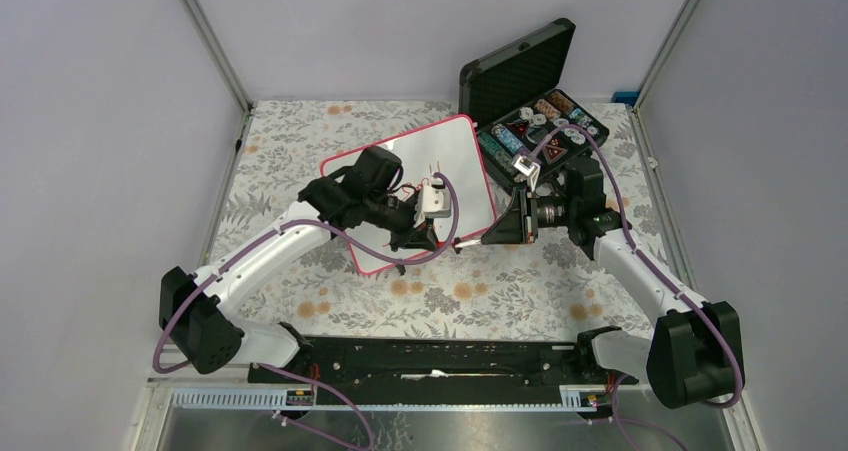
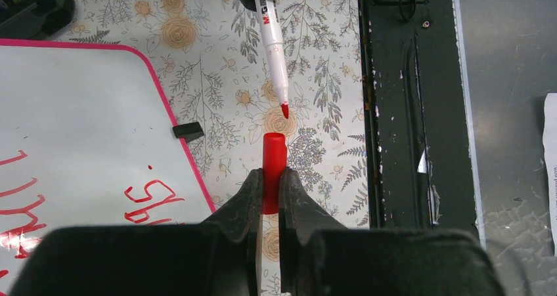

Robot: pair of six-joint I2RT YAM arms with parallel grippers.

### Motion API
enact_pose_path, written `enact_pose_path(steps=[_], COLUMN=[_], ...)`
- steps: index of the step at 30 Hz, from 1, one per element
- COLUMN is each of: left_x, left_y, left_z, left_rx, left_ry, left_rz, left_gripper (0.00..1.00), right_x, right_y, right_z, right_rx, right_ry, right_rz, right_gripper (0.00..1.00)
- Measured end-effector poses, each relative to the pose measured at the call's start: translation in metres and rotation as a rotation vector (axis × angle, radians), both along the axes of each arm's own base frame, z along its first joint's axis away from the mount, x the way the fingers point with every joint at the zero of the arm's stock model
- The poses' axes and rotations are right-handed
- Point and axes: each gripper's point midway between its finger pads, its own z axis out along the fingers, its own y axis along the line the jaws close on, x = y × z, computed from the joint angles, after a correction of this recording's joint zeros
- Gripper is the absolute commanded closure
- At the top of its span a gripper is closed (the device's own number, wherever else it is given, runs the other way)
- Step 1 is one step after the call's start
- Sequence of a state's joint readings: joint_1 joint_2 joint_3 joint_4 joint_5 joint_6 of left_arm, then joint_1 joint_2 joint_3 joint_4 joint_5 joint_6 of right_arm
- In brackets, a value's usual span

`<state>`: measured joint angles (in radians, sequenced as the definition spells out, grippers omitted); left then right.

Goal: Write a sentence on the whiteboard
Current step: Insert the whiteboard marker without the cap into the pen cap.

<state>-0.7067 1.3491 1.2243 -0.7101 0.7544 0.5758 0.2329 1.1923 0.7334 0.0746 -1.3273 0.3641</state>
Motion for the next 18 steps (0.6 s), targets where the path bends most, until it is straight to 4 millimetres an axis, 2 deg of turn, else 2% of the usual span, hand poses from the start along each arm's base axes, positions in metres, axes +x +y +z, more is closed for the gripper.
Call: enact_pose_path(steps=[18], left_x=[-0.0079], left_y=[-0.0039], left_z=[-0.0015], left_rx=[0.002], left_ry=[0.003], left_rz=[-0.027], left_gripper=[1.0], right_x=[-0.0022], right_y=[0.0022], right_z=[-0.0004], right_rx=[-0.001], right_ry=[0.001], right_rz=[0.01], right_gripper=[1.0])
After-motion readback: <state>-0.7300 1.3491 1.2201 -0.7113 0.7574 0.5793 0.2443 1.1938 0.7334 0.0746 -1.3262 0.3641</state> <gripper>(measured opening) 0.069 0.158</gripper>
